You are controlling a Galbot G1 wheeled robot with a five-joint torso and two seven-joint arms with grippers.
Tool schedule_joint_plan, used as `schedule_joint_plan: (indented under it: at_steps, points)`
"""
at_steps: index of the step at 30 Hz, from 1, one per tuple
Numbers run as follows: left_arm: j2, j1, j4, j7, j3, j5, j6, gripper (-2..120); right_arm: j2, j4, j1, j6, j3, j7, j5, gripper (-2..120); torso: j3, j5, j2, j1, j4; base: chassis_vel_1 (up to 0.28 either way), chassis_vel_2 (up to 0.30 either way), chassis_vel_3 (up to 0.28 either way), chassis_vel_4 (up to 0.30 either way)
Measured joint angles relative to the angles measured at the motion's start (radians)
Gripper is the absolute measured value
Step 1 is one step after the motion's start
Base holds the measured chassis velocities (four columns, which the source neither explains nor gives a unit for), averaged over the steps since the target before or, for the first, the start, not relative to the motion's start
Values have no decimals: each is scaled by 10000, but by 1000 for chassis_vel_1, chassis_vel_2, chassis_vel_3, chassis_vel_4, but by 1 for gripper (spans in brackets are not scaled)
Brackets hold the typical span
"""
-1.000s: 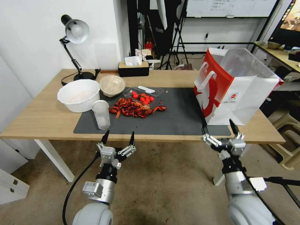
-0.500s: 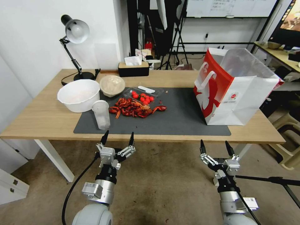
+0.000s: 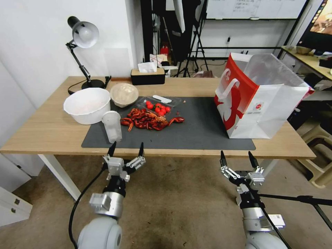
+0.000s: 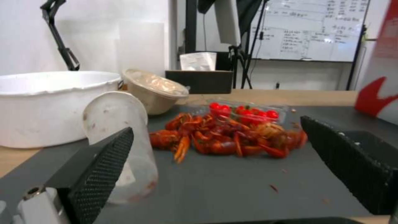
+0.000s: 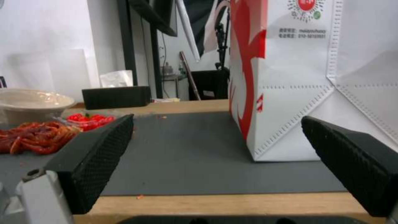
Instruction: Pick up the trash from the table and place it into the takeout bag.
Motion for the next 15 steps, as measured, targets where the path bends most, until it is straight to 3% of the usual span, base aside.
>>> schedule_joint_plan:
  at_steps: [4, 15]
  points:
    - [466, -958, 371, -466, -173, -521, 1086, 100, 22, 36, 128, -119, -57, -3, -70, 100, 1, 0, 0, 0, 0, 0, 0, 0, 0]
    - [1336, -2268, 1179, -1408, -323, -889, 2709, 100, 121, 73, 274, -330, -102, -3, -233, 100, 1, 0, 0, 0, 0, 0, 0, 0, 0]
